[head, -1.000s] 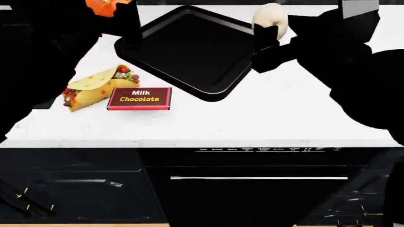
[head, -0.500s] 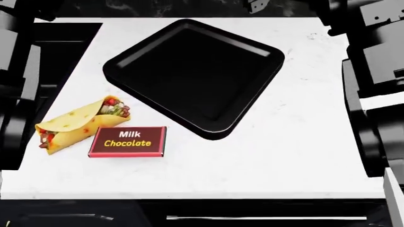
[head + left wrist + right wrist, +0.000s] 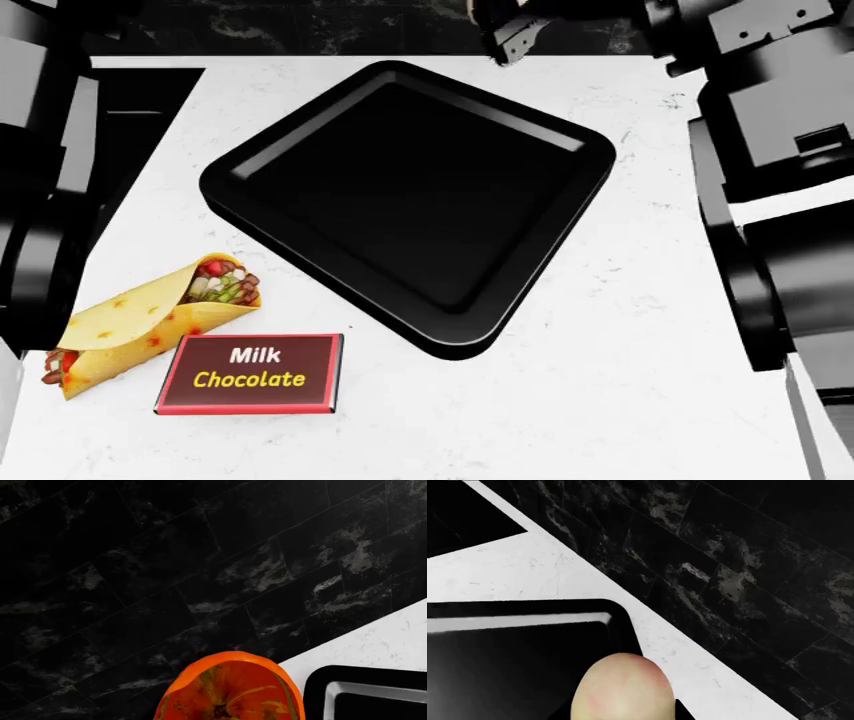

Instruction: Pick up the fruits and vegetables and place them in the sink. Turn on the sink faucet to wash them. Then turn the sink off and put them in the tray.

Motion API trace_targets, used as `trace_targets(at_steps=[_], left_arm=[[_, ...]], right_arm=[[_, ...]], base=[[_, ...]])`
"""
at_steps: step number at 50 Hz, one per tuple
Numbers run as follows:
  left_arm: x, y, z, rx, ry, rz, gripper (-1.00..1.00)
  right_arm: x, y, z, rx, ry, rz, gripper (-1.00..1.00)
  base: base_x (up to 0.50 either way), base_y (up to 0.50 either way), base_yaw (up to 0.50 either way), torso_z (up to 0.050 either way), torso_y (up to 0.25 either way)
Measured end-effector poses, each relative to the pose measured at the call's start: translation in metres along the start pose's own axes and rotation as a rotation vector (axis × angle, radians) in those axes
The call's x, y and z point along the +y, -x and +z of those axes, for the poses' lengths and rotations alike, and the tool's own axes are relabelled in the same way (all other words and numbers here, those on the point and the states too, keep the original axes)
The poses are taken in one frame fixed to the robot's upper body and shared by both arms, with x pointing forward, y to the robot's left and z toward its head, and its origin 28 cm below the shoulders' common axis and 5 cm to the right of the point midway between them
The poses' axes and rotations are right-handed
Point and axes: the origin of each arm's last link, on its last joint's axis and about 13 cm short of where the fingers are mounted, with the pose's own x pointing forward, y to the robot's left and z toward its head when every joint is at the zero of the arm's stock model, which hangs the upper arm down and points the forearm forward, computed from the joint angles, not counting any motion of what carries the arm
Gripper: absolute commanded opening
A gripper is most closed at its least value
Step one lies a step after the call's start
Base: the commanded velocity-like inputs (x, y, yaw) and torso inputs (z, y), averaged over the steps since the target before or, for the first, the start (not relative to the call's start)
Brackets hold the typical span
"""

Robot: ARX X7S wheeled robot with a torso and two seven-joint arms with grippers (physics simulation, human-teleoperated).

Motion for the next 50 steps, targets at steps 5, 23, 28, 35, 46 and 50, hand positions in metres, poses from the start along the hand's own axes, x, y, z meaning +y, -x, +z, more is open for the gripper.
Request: trace_targets(at_steps=[5,23,28,35,46,50], left_arm=[[0.0,0.0,0.0,-0.001,0.001,-0.006,-1.0],[-0.001,-0.001,0.001,-0.024,-0.007,-0.039,-1.0],[-0.002,-0.002,-0.001,-0.023,-0.009,-0.047,-1.0],[-0.002,-0.002,-0.001,-0.019,-0.014,-0.055,-1.0],[-0.001,0.004,0.008,0.006,-0.004,-0.157,-1.0],[0.002,0.011,0.014,0.028,-0.011,-0.234,-1.0]], right_arm=[[0.008,-0.001,-0.008,0.082,0.016,0.116,-1.0],[0.046,-0.035,-0.061,0.302,0.011,0.378,1.0],[0.05,-0.041,-0.067,0.313,0.017,0.397,1.0],[0.047,-0.027,-0.049,0.228,0.014,0.394,1.0],[0.025,0.02,-0.005,0.02,0.005,0.293,1.0],[0.015,0.035,0.004,-0.049,-0.003,0.23,1.0]], base=[[0.0,0.0,0.0,0.0,0.0],[0.0,0.0,0.0,0.0,0.001],[0.0,0.0,0.0,0.0,0.0],[0.0,0.0,0.0,0.0,0.001],[0.0,0.0,0.0,0.0,0.0],[0.0,0.0,0.0,0.0,0.0]])
